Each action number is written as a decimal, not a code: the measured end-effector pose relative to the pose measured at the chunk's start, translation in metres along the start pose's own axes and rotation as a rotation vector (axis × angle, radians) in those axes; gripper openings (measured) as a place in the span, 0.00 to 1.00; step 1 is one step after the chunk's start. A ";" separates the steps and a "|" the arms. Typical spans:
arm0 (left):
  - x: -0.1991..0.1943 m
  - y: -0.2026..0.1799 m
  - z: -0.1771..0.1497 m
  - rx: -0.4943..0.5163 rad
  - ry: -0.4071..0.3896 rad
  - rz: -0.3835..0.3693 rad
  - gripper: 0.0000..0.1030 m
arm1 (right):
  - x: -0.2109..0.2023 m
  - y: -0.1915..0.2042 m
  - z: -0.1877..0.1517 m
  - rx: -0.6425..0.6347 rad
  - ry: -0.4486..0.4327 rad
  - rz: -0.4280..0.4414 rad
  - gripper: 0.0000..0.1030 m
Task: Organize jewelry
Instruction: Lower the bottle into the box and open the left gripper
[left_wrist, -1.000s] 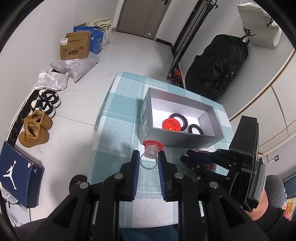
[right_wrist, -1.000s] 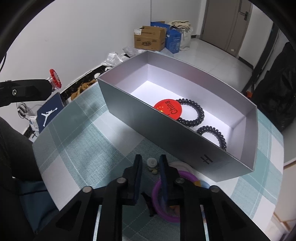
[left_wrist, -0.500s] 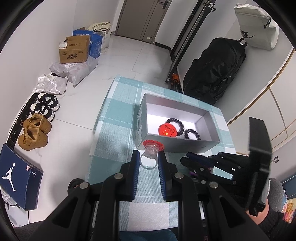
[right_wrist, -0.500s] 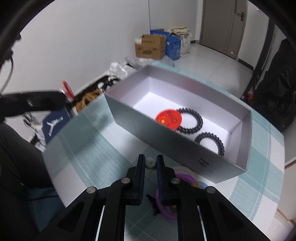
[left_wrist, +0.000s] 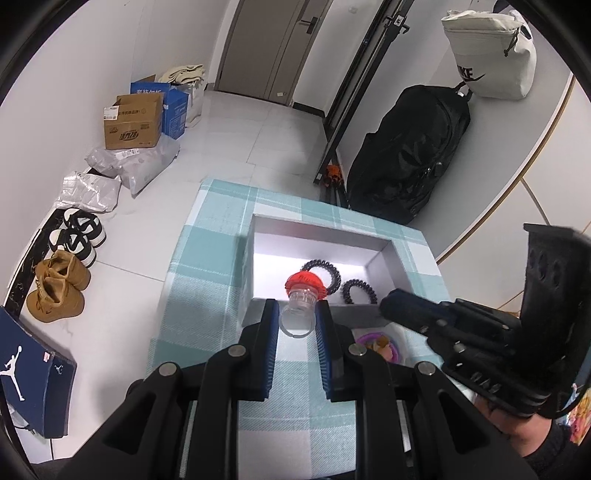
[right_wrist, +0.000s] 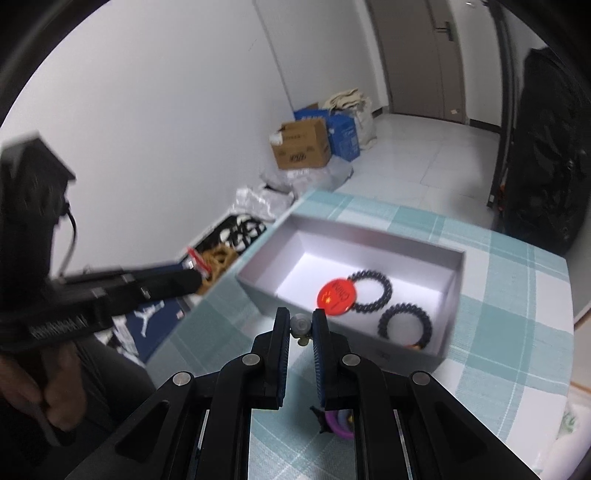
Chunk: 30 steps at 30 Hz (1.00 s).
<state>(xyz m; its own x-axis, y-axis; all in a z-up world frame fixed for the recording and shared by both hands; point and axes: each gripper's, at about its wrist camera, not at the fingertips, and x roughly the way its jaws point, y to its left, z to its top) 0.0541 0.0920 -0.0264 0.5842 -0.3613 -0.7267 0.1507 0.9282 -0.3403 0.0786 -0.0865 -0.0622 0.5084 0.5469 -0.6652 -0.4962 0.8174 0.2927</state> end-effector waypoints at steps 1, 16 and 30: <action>0.001 -0.001 0.001 0.000 -0.003 -0.005 0.14 | -0.003 -0.003 0.002 0.011 -0.013 0.005 0.11; 0.030 -0.019 0.024 -0.027 0.001 -0.064 0.14 | -0.013 -0.038 0.021 0.127 -0.072 0.045 0.11; 0.065 -0.025 0.035 -0.045 0.076 -0.058 0.14 | 0.016 -0.079 0.028 0.233 -0.013 0.068 0.11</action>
<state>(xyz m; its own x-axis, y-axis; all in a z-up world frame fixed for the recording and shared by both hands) 0.1159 0.0489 -0.0443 0.5129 -0.4218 -0.7477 0.1458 0.9011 -0.4084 0.1457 -0.1369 -0.0762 0.4896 0.6029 -0.6299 -0.3544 0.7976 0.4880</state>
